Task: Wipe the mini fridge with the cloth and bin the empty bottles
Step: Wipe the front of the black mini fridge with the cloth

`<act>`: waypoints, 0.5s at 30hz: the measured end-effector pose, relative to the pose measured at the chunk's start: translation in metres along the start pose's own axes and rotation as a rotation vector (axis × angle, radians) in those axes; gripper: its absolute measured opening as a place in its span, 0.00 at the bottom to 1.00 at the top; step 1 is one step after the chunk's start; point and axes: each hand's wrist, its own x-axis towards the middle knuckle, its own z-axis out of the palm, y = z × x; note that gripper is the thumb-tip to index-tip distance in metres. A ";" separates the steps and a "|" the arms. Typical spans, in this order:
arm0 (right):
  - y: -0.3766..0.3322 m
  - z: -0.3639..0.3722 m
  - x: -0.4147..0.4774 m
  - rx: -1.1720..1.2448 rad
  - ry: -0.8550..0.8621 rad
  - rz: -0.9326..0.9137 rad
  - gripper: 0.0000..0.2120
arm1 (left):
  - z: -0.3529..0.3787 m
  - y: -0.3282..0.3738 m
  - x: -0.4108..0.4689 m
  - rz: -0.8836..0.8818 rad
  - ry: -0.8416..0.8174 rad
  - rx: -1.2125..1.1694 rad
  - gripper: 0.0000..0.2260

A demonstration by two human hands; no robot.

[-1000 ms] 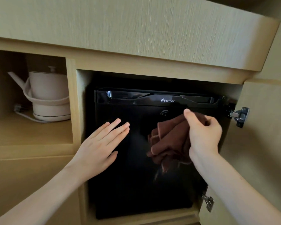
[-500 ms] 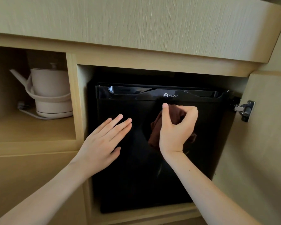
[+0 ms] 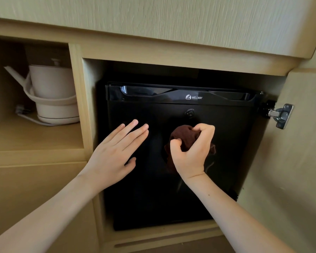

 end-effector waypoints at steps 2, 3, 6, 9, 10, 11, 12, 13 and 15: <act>0.001 -0.001 -0.002 0.010 0.002 0.024 0.12 | 0.000 0.000 0.000 0.000 0.006 0.001 0.39; 0.001 -0.001 -0.003 0.009 0.005 0.031 0.12 | 0.000 0.000 0.000 -0.001 0.006 0.000 0.38; 0.001 0.000 -0.005 0.010 0.005 0.049 0.10 | -0.001 0.001 0.001 -0.003 0.002 0.001 0.38; 0.002 -0.002 -0.005 0.010 -0.008 0.076 0.10 | -0.003 0.001 0.001 -0.004 0.002 0.003 0.37; 0.003 -0.005 -0.007 -0.001 -0.013 0.068 0.11 | -0.004 0.002 0.001 -0.005 0.001 0.002 0.37; 0.003 -0.008 -0.009 -0.017 -0.016 0.054 0.12 | -0.004 0.002 0.001 -0.005 -0.001 0.003 0.37; 0.003 -0.012 -0.011 -0.035 -0.023 0.040 0.13 | -0.005 0.002 0.001 -0.006 -0.003 0.006 0.37; 0.003 -0.015 -0.015 -0.049 -0.036 0.034 0.14 | -0.005 0.002 0.001 -0.006 -0.005 0.008 0.37; 0.002 -0.019 -0.020 -0.062 -0.067 0.051 0.16 | -0.004 0.002 0.001 -0.006 -0.010 0.009 0.37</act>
